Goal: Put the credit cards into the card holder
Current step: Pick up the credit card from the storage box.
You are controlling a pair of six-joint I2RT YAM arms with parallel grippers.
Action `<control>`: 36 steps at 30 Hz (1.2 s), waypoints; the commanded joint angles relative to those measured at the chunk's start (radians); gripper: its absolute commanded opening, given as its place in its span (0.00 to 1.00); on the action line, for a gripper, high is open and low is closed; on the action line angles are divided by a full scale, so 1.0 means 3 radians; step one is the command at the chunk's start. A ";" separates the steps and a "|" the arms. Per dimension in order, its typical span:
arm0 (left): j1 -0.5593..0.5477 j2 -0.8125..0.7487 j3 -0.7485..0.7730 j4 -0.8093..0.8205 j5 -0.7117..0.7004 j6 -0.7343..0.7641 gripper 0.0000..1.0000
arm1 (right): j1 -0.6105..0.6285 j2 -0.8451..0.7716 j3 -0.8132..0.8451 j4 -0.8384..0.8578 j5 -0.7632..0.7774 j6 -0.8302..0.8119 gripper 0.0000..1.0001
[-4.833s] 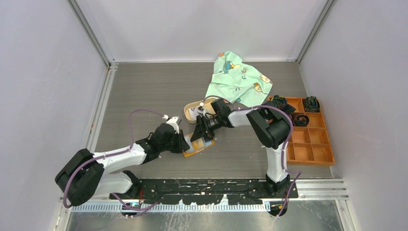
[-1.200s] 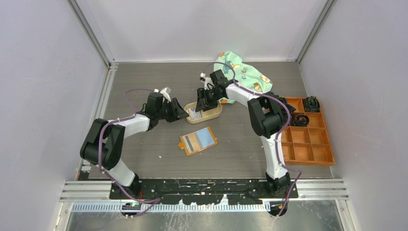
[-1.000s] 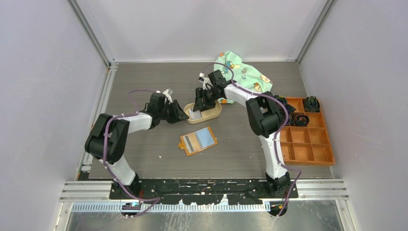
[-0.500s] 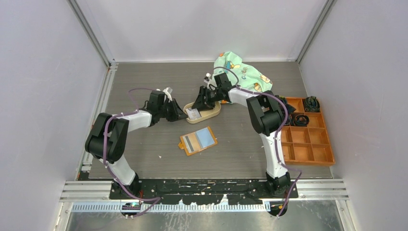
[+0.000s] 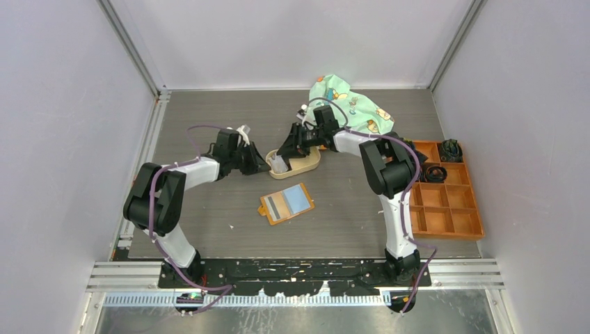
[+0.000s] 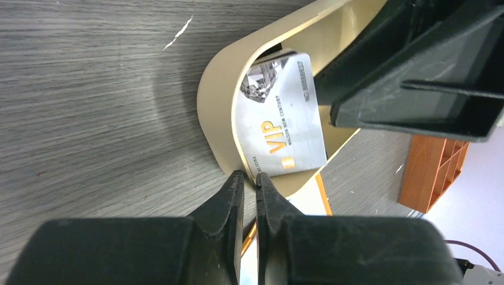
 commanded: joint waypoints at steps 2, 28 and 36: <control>-0.0037 0.0021 0.0109 -0.0074 0.0111 0.0102 0.10 | 0.0121 -0.0259 -0.0027 0.0082 -0.0217 0.0027 0.39; -0.0118 0.0020 0.0179 -0.0098 0.0150 0.0064 0.11 | 0.0216 0.0088 0.0405 -0.1128 0.0353 -0.0766 0.40; -0.0121 -0.0264 0.0079 -0.0085 -0.0005 0.0091 0.18 | 0.0184 0.0020 0.0437 -0.1270 0.0448 -0.0874 0.16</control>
